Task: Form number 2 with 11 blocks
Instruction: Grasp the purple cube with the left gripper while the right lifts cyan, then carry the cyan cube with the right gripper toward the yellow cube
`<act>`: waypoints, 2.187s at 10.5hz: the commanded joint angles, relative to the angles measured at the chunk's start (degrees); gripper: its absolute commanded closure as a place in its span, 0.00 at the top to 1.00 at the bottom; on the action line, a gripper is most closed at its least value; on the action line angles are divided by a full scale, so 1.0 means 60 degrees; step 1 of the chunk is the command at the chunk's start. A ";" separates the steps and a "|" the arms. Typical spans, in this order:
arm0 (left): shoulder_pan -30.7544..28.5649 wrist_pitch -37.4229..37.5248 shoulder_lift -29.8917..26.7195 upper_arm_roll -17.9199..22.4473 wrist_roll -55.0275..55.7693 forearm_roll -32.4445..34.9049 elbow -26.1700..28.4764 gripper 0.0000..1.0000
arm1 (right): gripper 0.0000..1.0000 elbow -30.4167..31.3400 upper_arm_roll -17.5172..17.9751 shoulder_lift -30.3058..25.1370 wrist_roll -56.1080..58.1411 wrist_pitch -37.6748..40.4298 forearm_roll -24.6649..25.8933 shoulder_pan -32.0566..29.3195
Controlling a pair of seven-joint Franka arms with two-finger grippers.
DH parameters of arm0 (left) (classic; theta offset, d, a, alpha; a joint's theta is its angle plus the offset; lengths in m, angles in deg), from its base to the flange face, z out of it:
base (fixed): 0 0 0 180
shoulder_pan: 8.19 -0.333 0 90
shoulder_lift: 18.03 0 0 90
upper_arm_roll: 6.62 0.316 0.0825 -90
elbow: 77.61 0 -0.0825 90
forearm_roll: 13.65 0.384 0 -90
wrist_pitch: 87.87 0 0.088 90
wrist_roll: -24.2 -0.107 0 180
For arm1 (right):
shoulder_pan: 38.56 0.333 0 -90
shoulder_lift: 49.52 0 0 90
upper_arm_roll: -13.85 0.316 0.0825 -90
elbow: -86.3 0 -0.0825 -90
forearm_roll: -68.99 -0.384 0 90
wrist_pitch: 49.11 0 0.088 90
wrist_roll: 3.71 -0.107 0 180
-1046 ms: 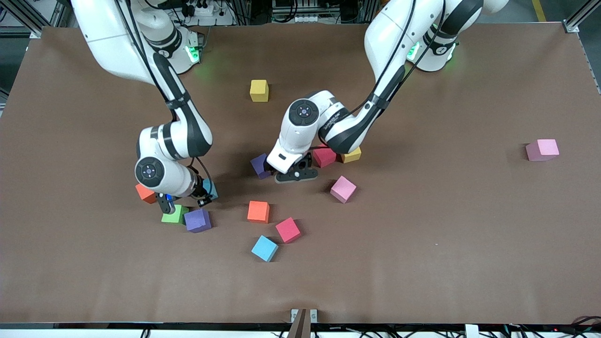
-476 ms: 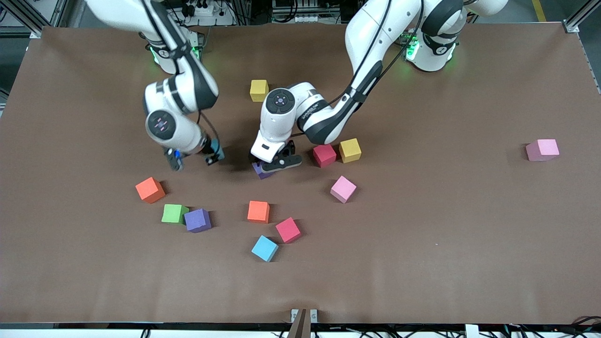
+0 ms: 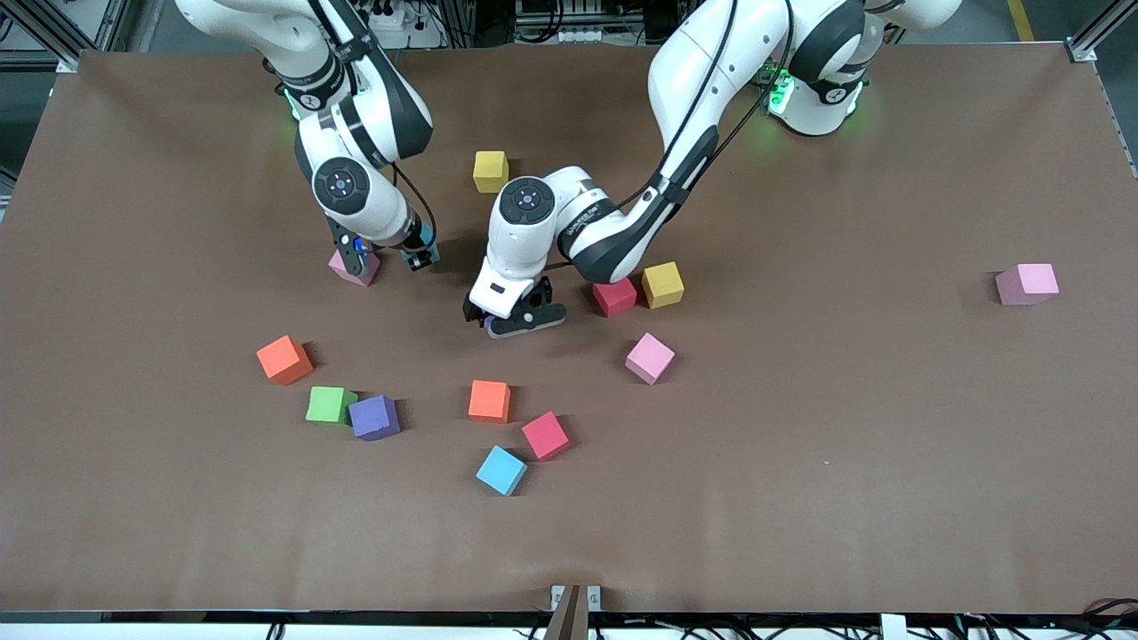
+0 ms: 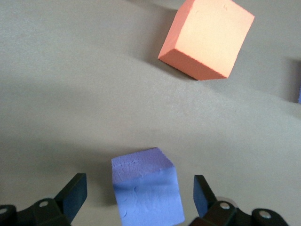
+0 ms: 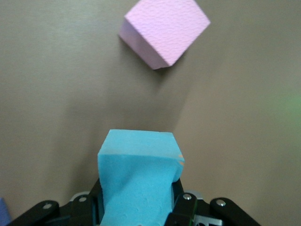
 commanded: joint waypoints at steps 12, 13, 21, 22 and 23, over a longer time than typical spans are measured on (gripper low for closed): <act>0.0354 -0.0231 0.0658 0.0169 0.1178 -0.0194 -0.0431 1.00 | 0.00 0.0999 0.0033 -0.1790 -0.1598 0.1143 -0.0304 0.1976; 0.0368 -0.0261 0.0688 0.0169 0.1251 -0.0194 -0.0431 1.00 | 0.00 0.0984 0.0033 -0.2009 -0.1612 0.1407 -0.0304 0.1976; 0.0383 -0.0290 0.0820 0.0154 0.1384 -0.0194 -0.0431 0.94 | 0.00 0.0852 0.2359 -0.1954 -0.3615 -0.0301 -0.1607 0.2049; 0.0383 -0.0290 0.0820 0.0140 0.1398 -0.0194 -0.0431 0.84 | 0.00 0.0852 0.2464 -0.1823 -0.3967 -0.0565 -0.1607 0.2049; 0.0383 -0.0290 0.0820 0.0139 0.1398 -0.0194 -0.0431 0.78 | 0.00 0.0838 0.2596 -0.1662 -0.4232 -0.0887 -0.1607 0.2093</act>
